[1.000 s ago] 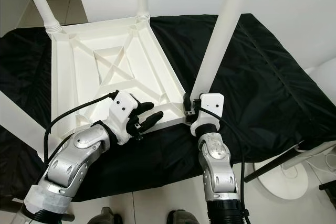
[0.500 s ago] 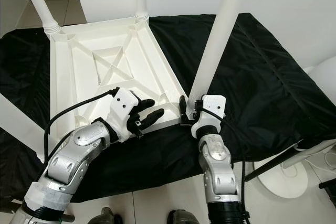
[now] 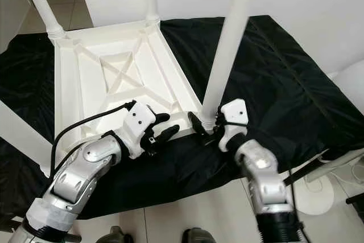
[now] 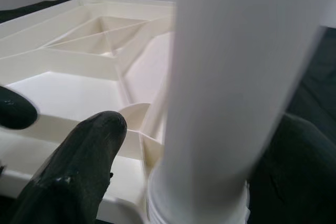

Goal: Building children table

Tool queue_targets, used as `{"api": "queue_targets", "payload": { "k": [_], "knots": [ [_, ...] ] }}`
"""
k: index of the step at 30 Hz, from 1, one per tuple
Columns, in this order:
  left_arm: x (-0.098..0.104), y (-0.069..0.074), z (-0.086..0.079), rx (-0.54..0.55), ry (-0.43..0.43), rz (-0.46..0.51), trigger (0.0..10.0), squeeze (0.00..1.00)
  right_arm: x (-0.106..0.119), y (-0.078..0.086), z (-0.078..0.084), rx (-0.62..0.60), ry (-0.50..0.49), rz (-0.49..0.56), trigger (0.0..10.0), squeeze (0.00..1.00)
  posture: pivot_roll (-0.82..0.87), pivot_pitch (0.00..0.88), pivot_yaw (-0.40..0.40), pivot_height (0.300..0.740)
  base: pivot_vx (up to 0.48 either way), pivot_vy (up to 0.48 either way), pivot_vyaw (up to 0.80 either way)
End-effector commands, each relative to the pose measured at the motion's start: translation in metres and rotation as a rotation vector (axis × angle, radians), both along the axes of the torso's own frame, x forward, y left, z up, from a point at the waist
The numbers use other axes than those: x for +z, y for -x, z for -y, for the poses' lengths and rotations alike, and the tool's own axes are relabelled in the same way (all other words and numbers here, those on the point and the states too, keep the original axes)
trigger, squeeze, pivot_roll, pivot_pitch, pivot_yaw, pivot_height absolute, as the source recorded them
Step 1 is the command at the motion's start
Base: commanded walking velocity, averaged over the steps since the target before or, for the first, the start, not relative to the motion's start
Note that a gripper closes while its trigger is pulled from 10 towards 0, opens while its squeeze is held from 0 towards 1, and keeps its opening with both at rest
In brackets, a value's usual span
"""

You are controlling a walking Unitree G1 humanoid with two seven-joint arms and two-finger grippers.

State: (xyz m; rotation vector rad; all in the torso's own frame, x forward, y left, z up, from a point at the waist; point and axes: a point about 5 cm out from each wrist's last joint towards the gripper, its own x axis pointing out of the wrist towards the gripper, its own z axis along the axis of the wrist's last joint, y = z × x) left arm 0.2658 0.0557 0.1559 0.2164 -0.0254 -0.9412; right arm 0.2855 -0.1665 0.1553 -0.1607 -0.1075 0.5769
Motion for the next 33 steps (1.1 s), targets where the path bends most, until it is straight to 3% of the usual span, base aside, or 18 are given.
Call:
{"api": "queue_targets", "payload": {
  "k": [1, 7, 8, 9, 10, 11, 12, 13, 14, 21, 22, 23, 24, 26, 31, 33],
  "knots": [
    [-0.006, 0.002, 0.0, -0.01, -0.02, -0.017, 10.0, 0.0, -0.004, -0.002, 0.0, 0.037, 0.021, -0.008, 10.0, 0.0, -0.1, 0.065, 0.016, 0.74, 0.0, 0.0, 0.0],
    [-0.006, 0.002, -0.001, -0.008, -0.022, -0.014, 10.0, 0.0, -0.004, -0.01, 0.003, 0.052, 0.05, -0.003, 10.0, 0.0, -0.09, 0.066, 0.013, 0.74, 0.0, 0.0, 0.0],
    [-0.006, 0.002, -0.001, -0.006, -0.023, -0.013, 10.0, 0.0, -0.004, -0.013, 0.004, 0.06, 0.058, -0.006, 6.9, 0.0, -0.09, 0.067, 0.013, 0.74, 0.0, 0.0, 0.0],
    [-0.006, 0.002, -0.001, -0.006, -0.023, -0.013, 10.0, 0.0, -0.004, -0.013, 0.004, 0.06, 0.058, -0.006, 6.9, 0.0, -0.09, 0.067, 0.013, 0.74, 0.0, 0.0, 0.0],
    [-0.006, 0.002, -0.001, -0.005, -0.023, -0.012, 10.0, 0.0, -0.004, -0.015, 0.005, 0.067, 0.062, -0.013, 4.8, 0.0, -0.09, 0.066, 0.013, 0.74, 0.0, 0.0, 0.0],
    [-0.006, 0.002, -0.001, -0.005, -0.023, -0.012, 10.0, 0.0, -0.004, -0.015, 0.005, 0.067, 0.062, -0.013, 4.8, 0.0, -0.09, 0.066, 0.013, 0.74, 0.0, 0.0, 0.0],
    [-0.005, 0.002, -0.001, -0.004, -0.023, -0.01, 10.0, 0.0, -0.006, -0.016, 0.006, 0.075, 0.066, -0.018, 3.3, 0.0, -0.09, 0.067, 0.011, 0.74, 0.0, 0.0, 0.0],
    [-0.005, 0.002, -0.001, -0.004, -0.023, -0.01, 10.0, 0.0, -0.006, -0.016, 0.006, 0.075, 0.066, -0.018, 3.3, 0.0, -0.09, 0.067, 0.011, 0.74, 0.0, 0.0, 0.0],
    [-0.005, 0.002, -0.001, -0.002, -0.022, -0.009, 10.0, 0.0, -0.008, -0.017, 0.006, 0.08, 0.07, -0.023, 0.0, 0.0, -0.08, 0.068, 0.009, 0.74, 0.0, 0.0, 0.0],
    [-0.005, 0.002, -0.002, 0.006, -0.02, -0.008, 10.0, 0.0, -0.015, -0.017, 0.006, 0.077, 0.047, -0.038, 0.0, 0.0, -0.08, 0.071, 0.007, 0.74, 0.0, 0.0, 0.0],
    [-0.005, 0.002, -0.002, 0.007, -0.019, -0.008, 10.0, 0.0, -0.015, -0.017, 0.006, 0.069, 0.033, -0.038, 3.9, 0.0, -0.08, 0.072, 0.006, 0.74, 0.0, 0.0, 0.0],
    [-0.005, 0.002, -0.002, 0.007, -0.019, -0.008, 10.0, 0.0, -0.015, -0.017, 0.006, 0.069, 0.033, -0.038, 3.9, 0.0, -0.08, 0.072, 0.006, 0.74, 0.0, 0.0, 0.0],
    [-0.004, 0.002, -0.002, 0.01, -0.016, -0.009, 10.0, 0.0, -0.013, -0.016, 0.005, 0.057, 0.014, -0.035, 10.0, 0.0, -0.08, 0.072, 0.006, 0.74, 0.0, 0.0, 0.0],
    [-0.005, 0.003, -0.002, 0.012, -0.015, -0.011, 10.0, 0.0, -0.009, -0.017, 0.003, -0.026, -0.037, -0.029, 10.0, 0.0, -0.08, 0.072, 0.006, 0.74, 0.0, 0.0, 0.0],
    [-0.006, 0.004, -0.003, 0.012, -0.015, -0.015, 10.0, 0.0, -0.008, -0.016, -0.001, -0.149, -0.061, -0.023, 10.0, 0.0, -0.08, 0.075, 0.004, 0.74, 0.0, 0.0, 0.0],
    [-0.006, 0.003, -0.003, 0.015, -0.015, -0.015, 10.0, 0.0, -0.011, -0.013, -0.008, -0.321, -0.121, -0.048, 10.0, 0.0, -0.08, 0.073, -0.006, 0.74, 0.0, 0.0, 0.0]
  ]
}}
